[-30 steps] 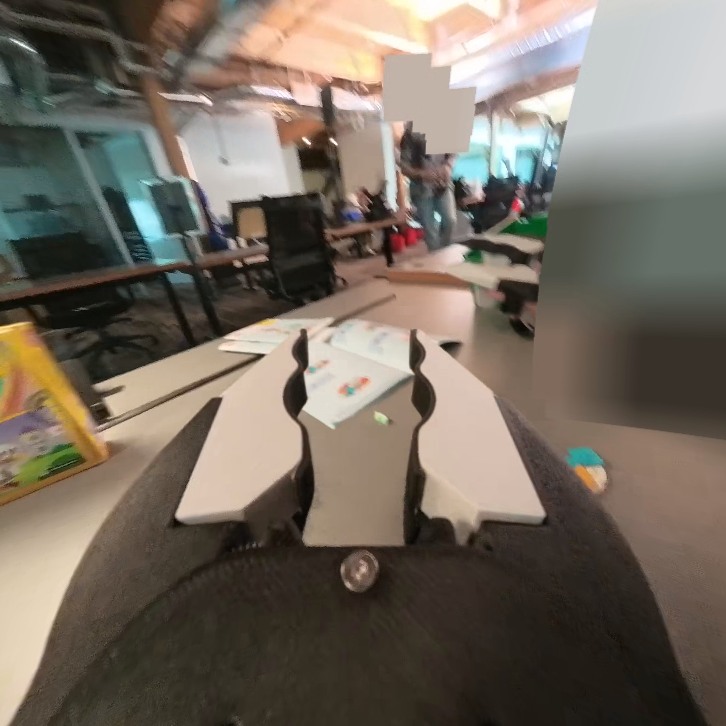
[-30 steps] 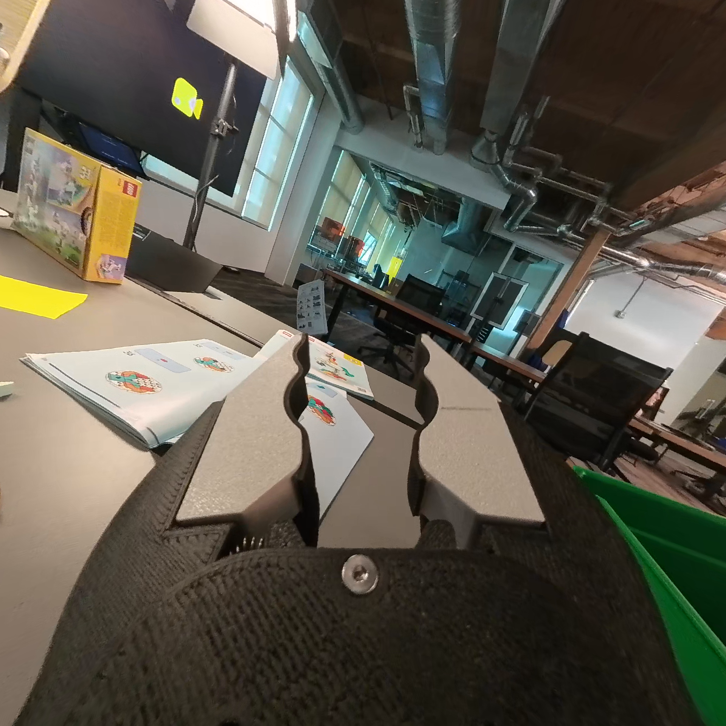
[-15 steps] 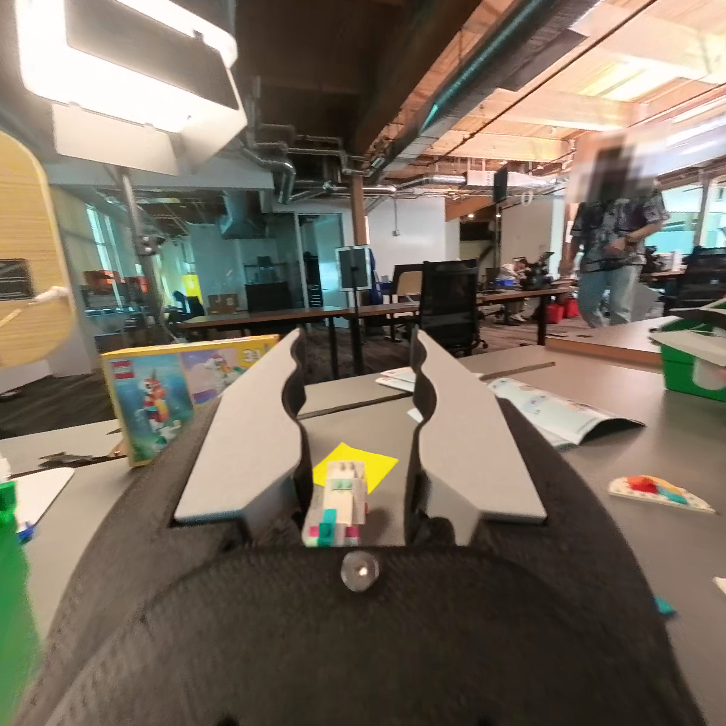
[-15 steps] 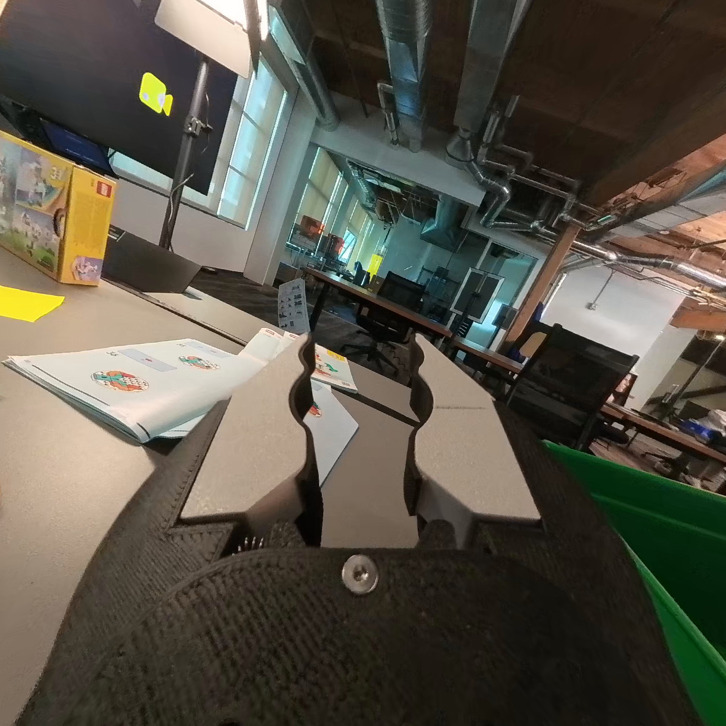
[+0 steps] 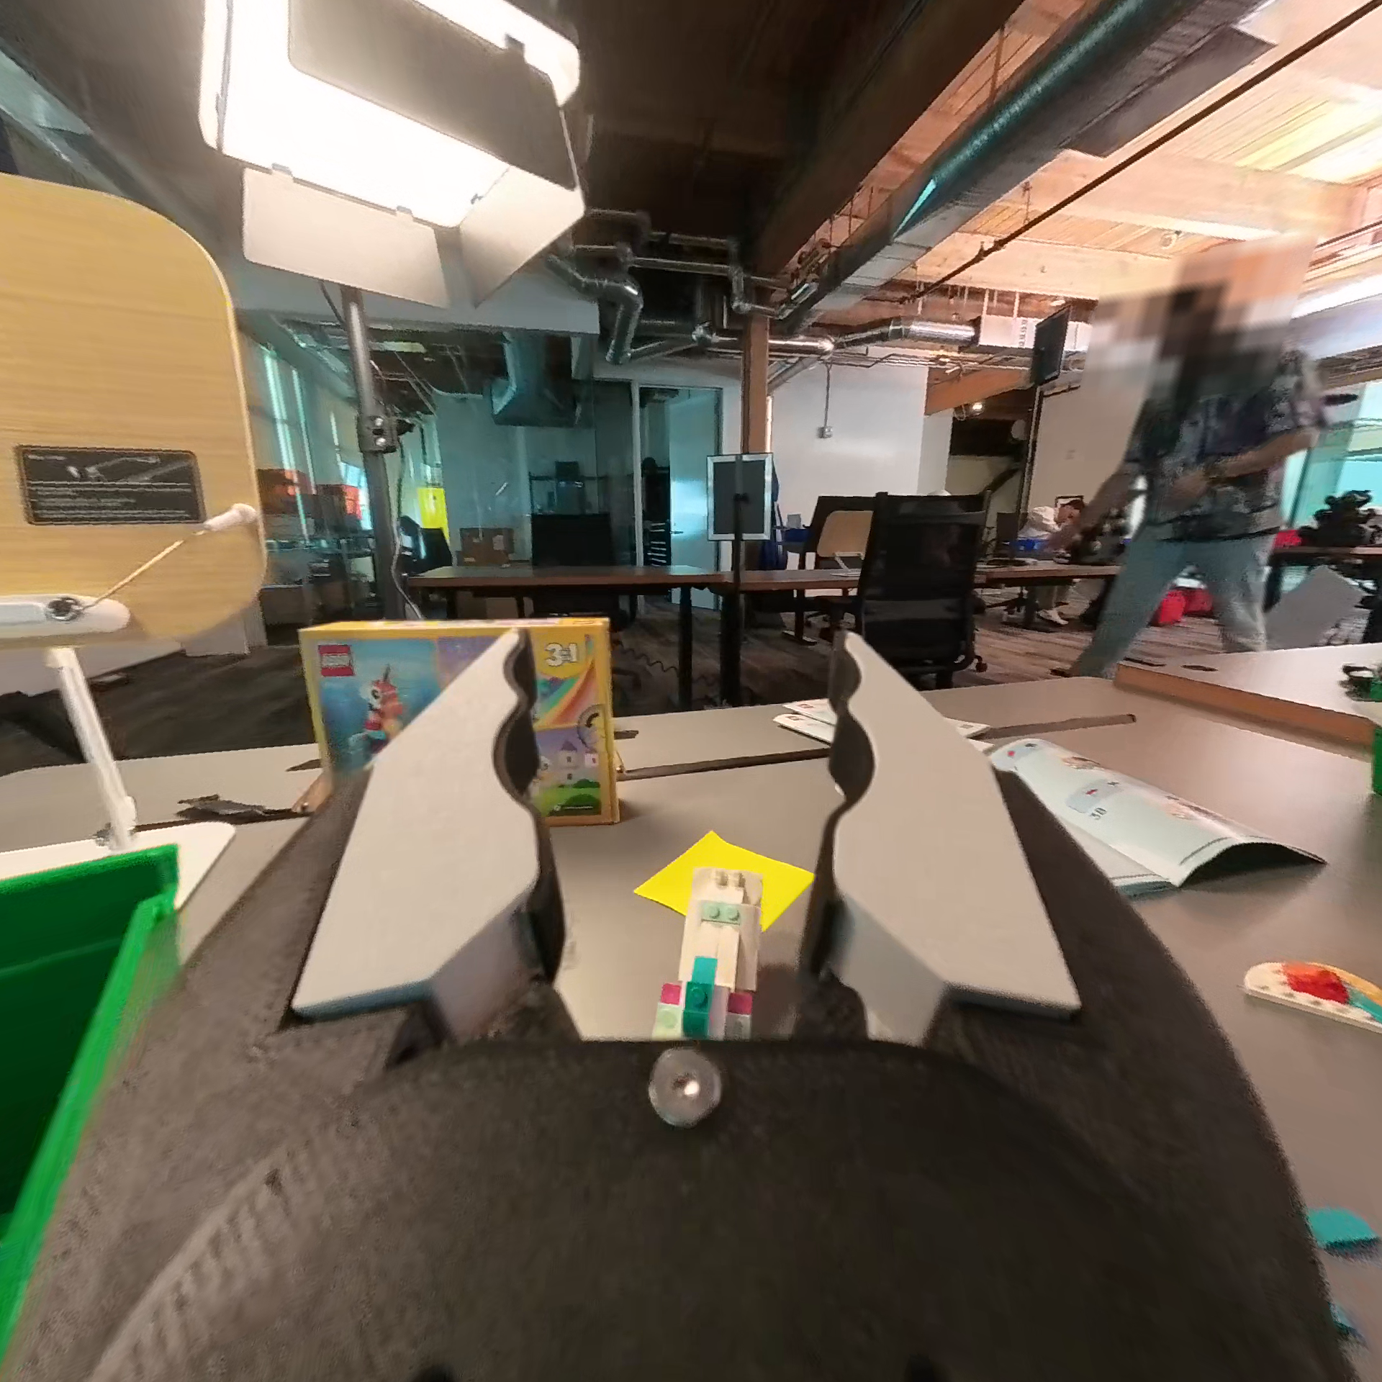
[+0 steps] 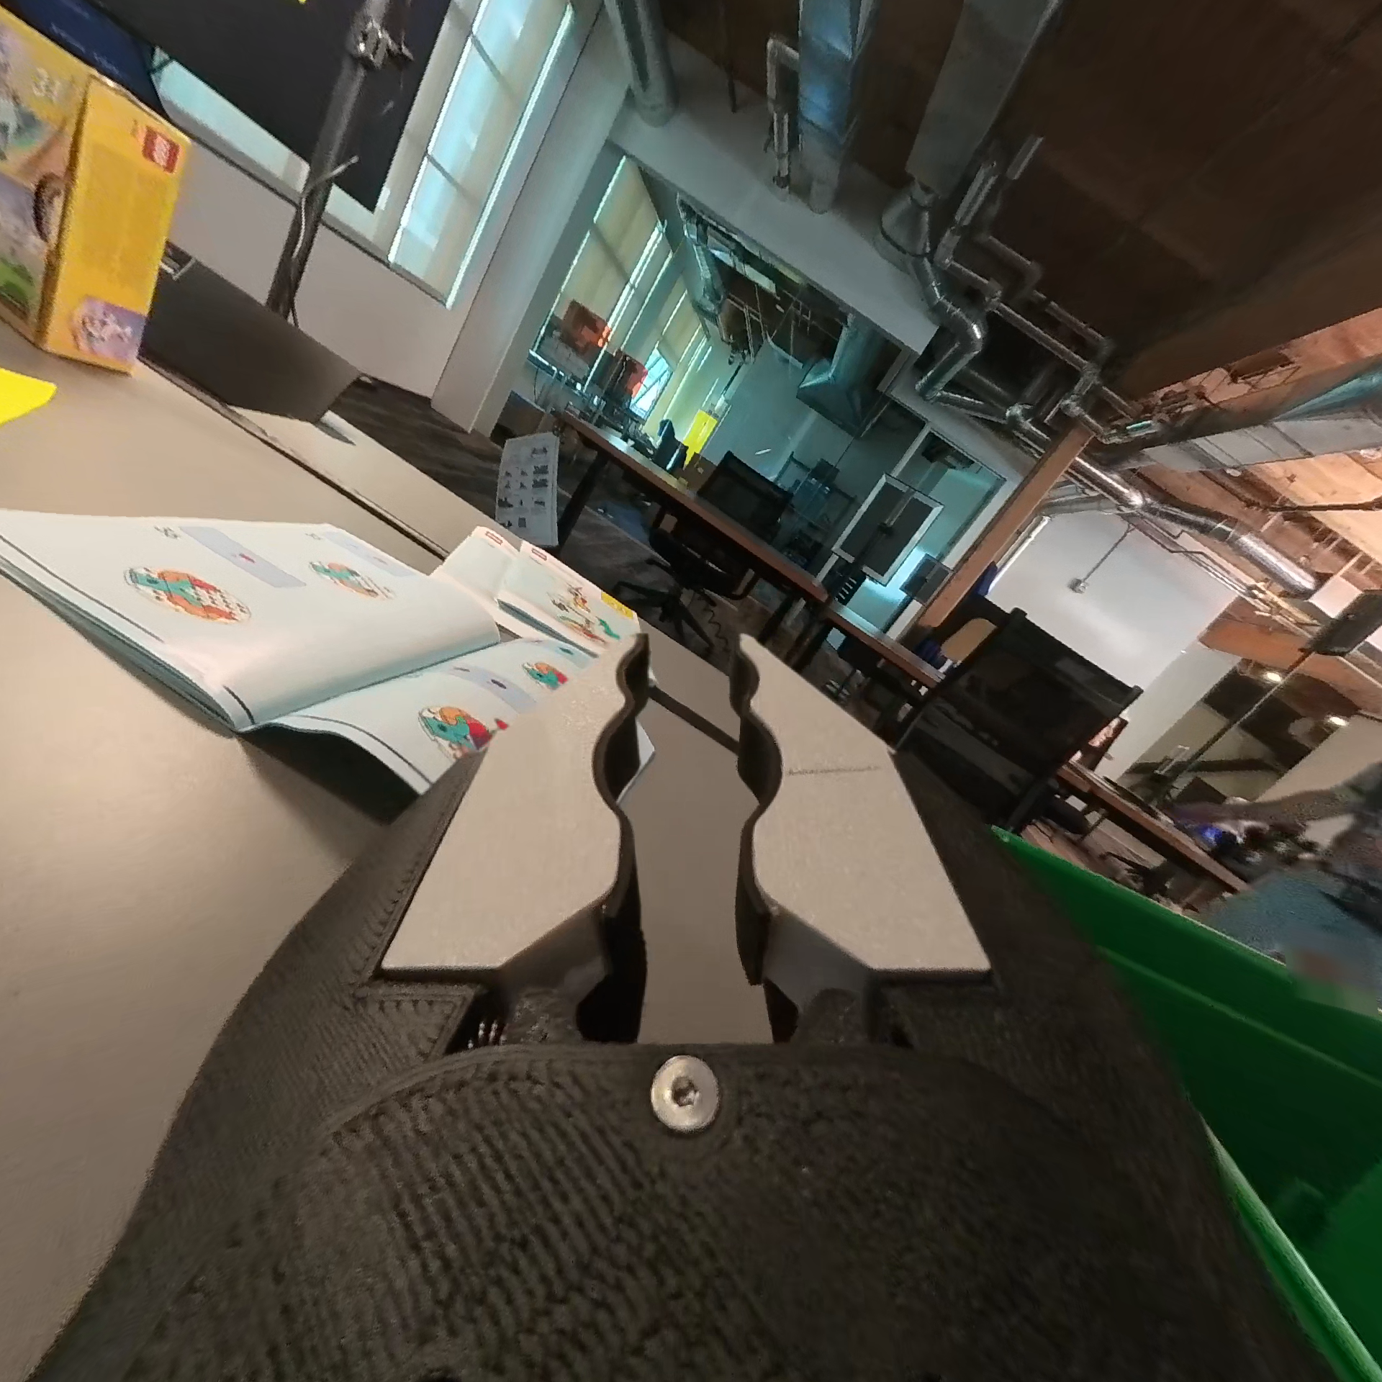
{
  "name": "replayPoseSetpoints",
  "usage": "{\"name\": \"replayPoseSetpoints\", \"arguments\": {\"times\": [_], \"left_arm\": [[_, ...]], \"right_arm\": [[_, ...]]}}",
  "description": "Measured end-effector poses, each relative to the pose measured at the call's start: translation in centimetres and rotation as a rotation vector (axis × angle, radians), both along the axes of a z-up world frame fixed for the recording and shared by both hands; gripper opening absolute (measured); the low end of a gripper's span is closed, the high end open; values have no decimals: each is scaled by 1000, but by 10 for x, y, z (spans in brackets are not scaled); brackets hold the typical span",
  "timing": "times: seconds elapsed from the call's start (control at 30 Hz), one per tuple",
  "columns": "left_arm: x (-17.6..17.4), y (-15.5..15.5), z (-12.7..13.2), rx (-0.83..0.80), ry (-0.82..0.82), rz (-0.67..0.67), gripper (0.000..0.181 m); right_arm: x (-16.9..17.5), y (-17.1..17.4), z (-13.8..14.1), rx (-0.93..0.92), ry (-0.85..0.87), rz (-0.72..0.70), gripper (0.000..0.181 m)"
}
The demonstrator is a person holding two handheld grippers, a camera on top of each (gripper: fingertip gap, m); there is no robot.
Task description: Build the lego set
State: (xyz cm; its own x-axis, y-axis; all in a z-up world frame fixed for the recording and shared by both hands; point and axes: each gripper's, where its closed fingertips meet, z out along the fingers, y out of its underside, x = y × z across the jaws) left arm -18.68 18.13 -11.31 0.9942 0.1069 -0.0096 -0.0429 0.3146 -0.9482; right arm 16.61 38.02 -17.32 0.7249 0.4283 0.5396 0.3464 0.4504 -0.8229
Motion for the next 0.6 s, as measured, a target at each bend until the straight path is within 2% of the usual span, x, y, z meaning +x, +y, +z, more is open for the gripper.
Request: {"name": "replayPoseSetpoints", "arguments": {"times": [0.17, 0.6], "left_arm": [[20, 5, -5, -17, 58, -38, 71], [54, 18, -23, -78, 181, -96, 64]], "right_arm": [[3, -2, 0, 5, -11, -8, 12], [-9, -7, 1, 21, -22, 54, 11]]}}
